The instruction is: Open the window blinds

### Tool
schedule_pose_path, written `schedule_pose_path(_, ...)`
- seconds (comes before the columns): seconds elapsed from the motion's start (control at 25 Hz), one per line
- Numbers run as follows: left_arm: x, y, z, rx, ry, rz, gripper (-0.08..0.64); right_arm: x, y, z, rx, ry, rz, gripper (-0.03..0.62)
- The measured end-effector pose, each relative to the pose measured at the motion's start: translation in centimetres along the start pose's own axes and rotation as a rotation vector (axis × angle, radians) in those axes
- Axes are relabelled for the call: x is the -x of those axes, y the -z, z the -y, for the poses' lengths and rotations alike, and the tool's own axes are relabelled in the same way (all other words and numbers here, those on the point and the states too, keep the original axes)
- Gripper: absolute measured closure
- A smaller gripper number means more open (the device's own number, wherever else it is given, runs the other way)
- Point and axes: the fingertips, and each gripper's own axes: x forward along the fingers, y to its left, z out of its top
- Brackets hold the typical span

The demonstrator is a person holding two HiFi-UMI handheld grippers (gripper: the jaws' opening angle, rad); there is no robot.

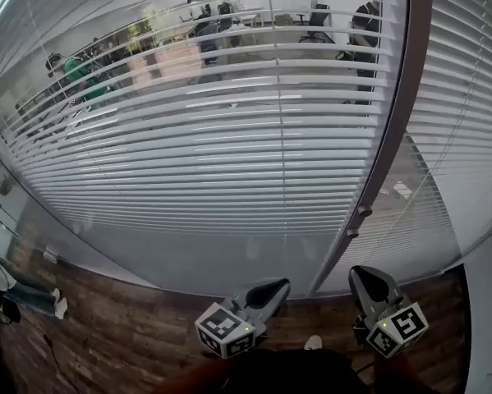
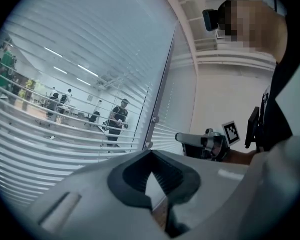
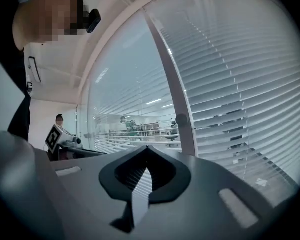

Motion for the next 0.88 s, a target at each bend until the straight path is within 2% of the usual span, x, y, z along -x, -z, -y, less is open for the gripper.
schedule_pose_path(0.2, -3.4, 0.1, 2.3, -0.009, -0.06, 0.012, 0.56, 1.8, 0.0, 2.5, 0.023, -0.073, -0.007, 0.568)
schedule_pose_path(0.4, -5.2, 1.4, 5.1, 0.013, -0.127, 0.006, 0.56, 3.6, 1.1, 4.9, -0.015, -0.137, -0.028, 0.568)
schedule_pose_path(0.56, -3.1, 1.2, 6.3, 0.028, -0.165, -0.035, 0.56, 3.8, 0.6, 3.5, -0.071, -0.167, -0.052, 0.568)
schedule_pose_path(0.72, -1.3, 1.1, 6.0, 0.017, -0.181, -0.039, 0.56, 3.6, 1.4, 1.7, -0.079, -0.174, -0.05, 0.568)
schedule_pose_path(0.88, -1.8, 1.0, 6.2, 0.0, -0.173, -0.037, 0.56, 4.2, 2.3, 2.2, -0.083, -0.16, -0.04, 0.568)
